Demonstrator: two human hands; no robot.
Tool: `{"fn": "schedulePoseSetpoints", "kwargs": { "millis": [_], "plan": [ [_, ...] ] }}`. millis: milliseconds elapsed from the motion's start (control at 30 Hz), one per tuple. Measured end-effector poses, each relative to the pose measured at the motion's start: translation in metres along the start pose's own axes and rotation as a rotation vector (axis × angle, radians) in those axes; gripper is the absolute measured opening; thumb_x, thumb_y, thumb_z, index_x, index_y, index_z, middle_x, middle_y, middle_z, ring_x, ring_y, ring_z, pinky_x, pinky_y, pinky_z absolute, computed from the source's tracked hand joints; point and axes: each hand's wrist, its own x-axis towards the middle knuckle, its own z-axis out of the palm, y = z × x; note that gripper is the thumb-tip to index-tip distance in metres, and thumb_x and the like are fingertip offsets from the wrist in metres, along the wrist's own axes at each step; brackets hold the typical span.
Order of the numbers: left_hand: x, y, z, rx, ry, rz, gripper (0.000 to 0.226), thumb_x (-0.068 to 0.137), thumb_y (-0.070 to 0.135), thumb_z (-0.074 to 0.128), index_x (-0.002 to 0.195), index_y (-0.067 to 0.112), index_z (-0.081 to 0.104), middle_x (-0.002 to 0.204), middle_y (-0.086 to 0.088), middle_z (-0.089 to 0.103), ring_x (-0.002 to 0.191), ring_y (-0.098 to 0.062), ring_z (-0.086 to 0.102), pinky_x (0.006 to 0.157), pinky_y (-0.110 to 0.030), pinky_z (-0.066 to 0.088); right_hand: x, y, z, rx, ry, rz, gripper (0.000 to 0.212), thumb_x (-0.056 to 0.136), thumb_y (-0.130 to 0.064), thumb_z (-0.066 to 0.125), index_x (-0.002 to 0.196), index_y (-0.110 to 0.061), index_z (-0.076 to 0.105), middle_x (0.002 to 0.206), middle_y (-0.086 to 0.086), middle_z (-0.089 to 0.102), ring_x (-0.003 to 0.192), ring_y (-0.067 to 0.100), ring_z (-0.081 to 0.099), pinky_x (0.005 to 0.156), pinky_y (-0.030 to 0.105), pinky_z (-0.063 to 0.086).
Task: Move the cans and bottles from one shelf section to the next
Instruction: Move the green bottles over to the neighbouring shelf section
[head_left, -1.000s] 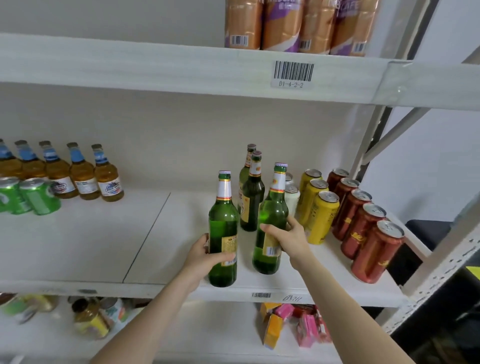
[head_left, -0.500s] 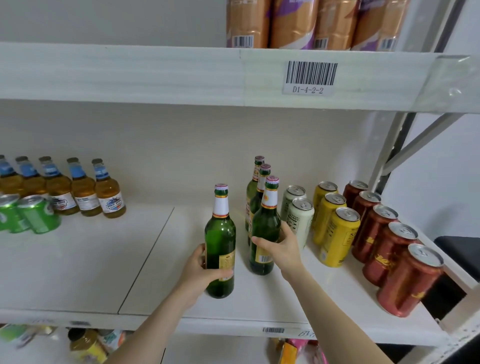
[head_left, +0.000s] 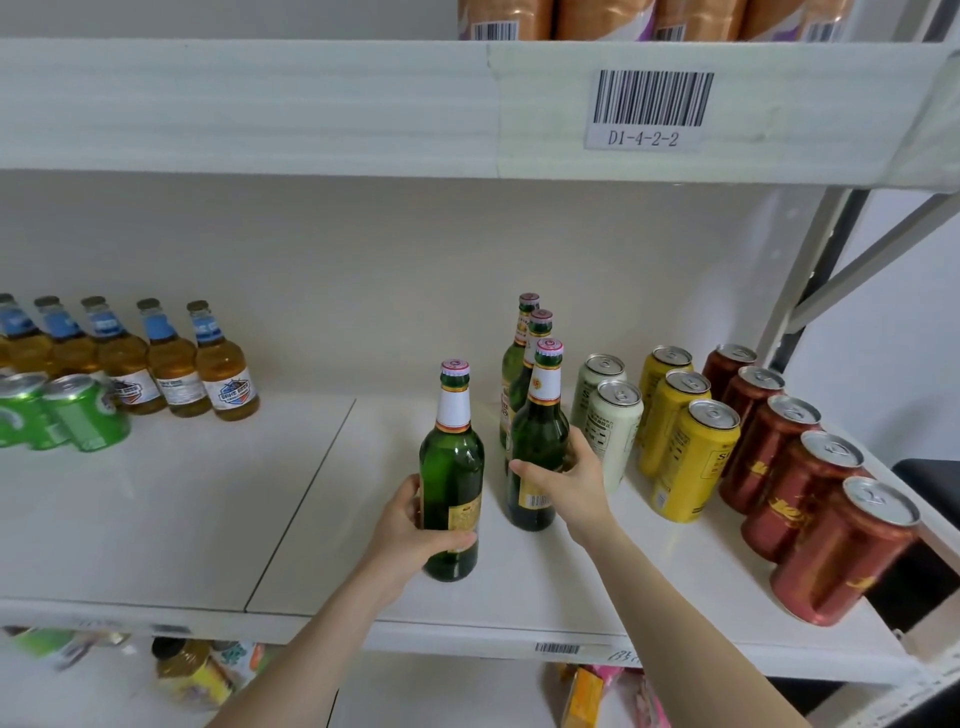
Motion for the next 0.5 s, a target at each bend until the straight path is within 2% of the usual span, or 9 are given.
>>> {"fn": "schedulePoseSetpoints", "kwargs": {
  "millis": [67,200,300,367,433,500],
  "plan": [
    [-0.001,-0.001,0.0,0.004,-0.004,0.007,0.075,0.047,0.022,0.096,0.111,0.036,0.061,0.107,0.006,0.075,0.1,-0.014,0.071,0.089,-0.044,0.058,0.0,0.001,0.0,0.0,-0.005,0.0,0.055,0.068,-0.014,0.089,0.105,-0.039,0.057,0.106,-0.017,0.069,0.095,-0.007,0.064,0.076,0.019,0.054],
    [-0.003,-0.005,-0.001,0.002,-0.009,0.037,0.077,0.049,0.02,0.097,0.115,0.032,0.06,0.109,0.004,0.074,0.103,-0.016,0.071,0.089,-0.042,0.058,-0.001,0.003,0.002,0.022,0.003,0.017,0.061,0.067,-0.017,0.091,0.112,-0.035,0.054,0.108,-0.02,0.065,0.091,-0.018,0.061,0.064,0.007,0.051],
    [-0.005,-0.011,-0.001,0.0,-0.014,0.058,0.076,0.05,0.018,0.096,0.115,0.03,0.059,0.109,0.003,0.074,0.102,-0.017,0.071,0.083,-0.034,0.059,-0.007,0.009,-0.002,0.066,0.023,0.058,0.071,0.068,-0.019,0.091,0.127,-0.026,0.052,0.119,-0.011,0.064,0.104,-0.006,0.061,0.07,0.011,0.052],
    [-0.005,-0.014,-0.004,-0.002,-0.029,0.07,0.077,0.049,0.019,0.095,0.116,0.03,0.059,0.11,0.005,0.074,0.102,-0.013,0.071,0.077,-0.024,0.058,-0.015,0.016,-0.007,0.072,0.084,0.072,0.073,0.069,-0.024,0.09,0.131,-0.023,0.052,0.124,-0.005,0.062,0.113,0.004,0.058,0.08,0.016,0.051],
    [-0.006,-0.018,-0.01,0.02,-0.062,0.068,0.08,0.048,0.021,0.094,0.119,0.032,0.057,0.112,0.009,0.073,0.103,-0.009,0.07,0.077,-0.021,0.057,-0.026,0.023,-0.012,0.07,0.149,0.084,0.071,0.069,-0.031,0.089,0.13,-0.025,0.054,0.123,-0.004,0.062,0.115,0.01,0.058,0.088,0.026,0.048],
    [-0.007,-0.024,-0.017,0.052,-0.103,0.048,0.084,0.048,0.019,0.094,0.122,0.032,0.056,0.114,0.009,0.073,0.104,-0.009,0.07,0.079,-0.023,0.057,-0.039,0.03,-0.016,0.072,0.193,0.086,0.062,0.069,-0.035,0.089,0.121,-0.03,0.057,0.117,-0.005,0.062,0.109,0.012,0.061,0.084,0.027,0.049]
  ]
}}
